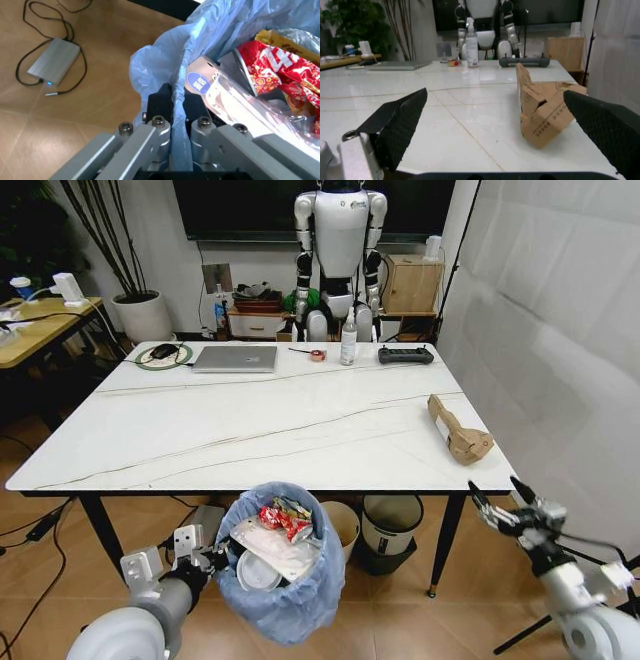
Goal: Pick up the trash bin and place the trash from the table into it.
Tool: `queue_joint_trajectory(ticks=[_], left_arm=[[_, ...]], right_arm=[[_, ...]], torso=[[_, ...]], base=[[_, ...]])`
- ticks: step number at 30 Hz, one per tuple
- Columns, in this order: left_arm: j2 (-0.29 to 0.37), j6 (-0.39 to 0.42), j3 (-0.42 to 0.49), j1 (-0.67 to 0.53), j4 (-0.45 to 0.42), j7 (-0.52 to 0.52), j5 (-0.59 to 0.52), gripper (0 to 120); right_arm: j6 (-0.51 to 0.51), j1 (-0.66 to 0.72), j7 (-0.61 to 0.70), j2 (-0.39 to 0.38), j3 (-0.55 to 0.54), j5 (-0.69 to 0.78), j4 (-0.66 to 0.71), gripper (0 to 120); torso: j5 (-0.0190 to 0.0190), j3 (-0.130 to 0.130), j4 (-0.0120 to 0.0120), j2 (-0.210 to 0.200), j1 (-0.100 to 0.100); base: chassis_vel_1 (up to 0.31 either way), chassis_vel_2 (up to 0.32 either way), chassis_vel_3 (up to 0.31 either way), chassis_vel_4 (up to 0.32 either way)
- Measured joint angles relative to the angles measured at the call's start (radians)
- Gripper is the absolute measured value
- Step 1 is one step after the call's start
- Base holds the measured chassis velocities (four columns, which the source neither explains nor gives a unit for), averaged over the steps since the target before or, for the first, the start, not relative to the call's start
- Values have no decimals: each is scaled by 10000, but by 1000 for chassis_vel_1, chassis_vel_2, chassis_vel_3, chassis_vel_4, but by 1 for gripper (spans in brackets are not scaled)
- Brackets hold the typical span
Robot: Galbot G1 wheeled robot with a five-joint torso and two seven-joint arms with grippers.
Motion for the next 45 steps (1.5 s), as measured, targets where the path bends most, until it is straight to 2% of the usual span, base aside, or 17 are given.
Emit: queue_joint_trajectory(ticks=[5, 12, 19, 32, 45], left_arm=[[-103, 0, -330, 507, -286, 0, 39, 0], [-320, -37, -505, 816, -399, -4, 217, 0], [-418, -61, -504, 815, -347, -5, 323, 0], [-412, -82, -555, 713, -260, -12, 317, 0], [-358, -88, -550, 507, -144, -33, 240, 0]], right_arm=[[-846, 1580, 459, -816, -938, 1238, -1071, 100], [-1279, 3113, 1020, -1113, -1747, 1561, -2250, 100], [-1391, 3537, 1059, -1121, -2028, 1662, -2906, 100], [-1435, 4410, 829, -1116, -2891, 2062, -3610, 100], [-1352, 4585, 589, -1006, -3079, 2030, -3993, 98]], torso=[[5, 1, -2, -1, 1], [2, 1, 0, -1, 1], [4, 0, -6, 0, 1], [2, 0, -2, 0, 1], [2, 0, -3, 0, 0]], base=[[0, 0, 0, 0], [0, 0, 0, 0], [0, 0, 0, 0], [0, 0, 0, 0], [0, 0, 0, 0]])
